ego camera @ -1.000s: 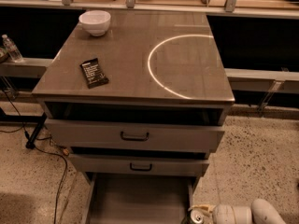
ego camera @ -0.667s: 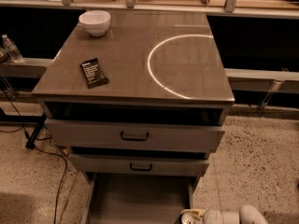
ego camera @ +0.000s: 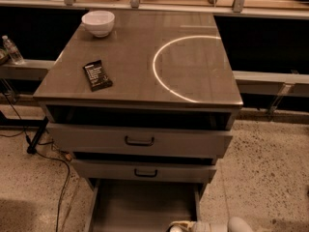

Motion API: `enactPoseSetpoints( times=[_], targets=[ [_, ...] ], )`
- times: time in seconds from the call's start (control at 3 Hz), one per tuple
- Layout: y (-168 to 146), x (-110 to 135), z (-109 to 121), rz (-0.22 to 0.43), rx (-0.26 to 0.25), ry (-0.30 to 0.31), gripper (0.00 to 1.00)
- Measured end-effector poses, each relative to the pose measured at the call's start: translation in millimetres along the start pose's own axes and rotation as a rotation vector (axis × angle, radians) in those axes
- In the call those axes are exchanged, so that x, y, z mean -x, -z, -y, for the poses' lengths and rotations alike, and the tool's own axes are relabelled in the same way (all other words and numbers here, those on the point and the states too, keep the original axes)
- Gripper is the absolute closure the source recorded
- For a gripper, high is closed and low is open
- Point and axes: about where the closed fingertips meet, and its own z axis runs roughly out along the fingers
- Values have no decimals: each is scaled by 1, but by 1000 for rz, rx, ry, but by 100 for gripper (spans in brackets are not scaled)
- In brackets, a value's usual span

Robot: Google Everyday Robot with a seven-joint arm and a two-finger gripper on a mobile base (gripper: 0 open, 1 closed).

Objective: Place green can into bottom drawer

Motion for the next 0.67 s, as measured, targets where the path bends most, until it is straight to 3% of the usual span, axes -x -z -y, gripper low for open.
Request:
enactPoseSetpoints(
  times=[0.33,0.67],
  targets=[
    [-43,-7,-3,0,16,49,100],
    [-95,-16,-4,-41,15,138,100]
  ],
)
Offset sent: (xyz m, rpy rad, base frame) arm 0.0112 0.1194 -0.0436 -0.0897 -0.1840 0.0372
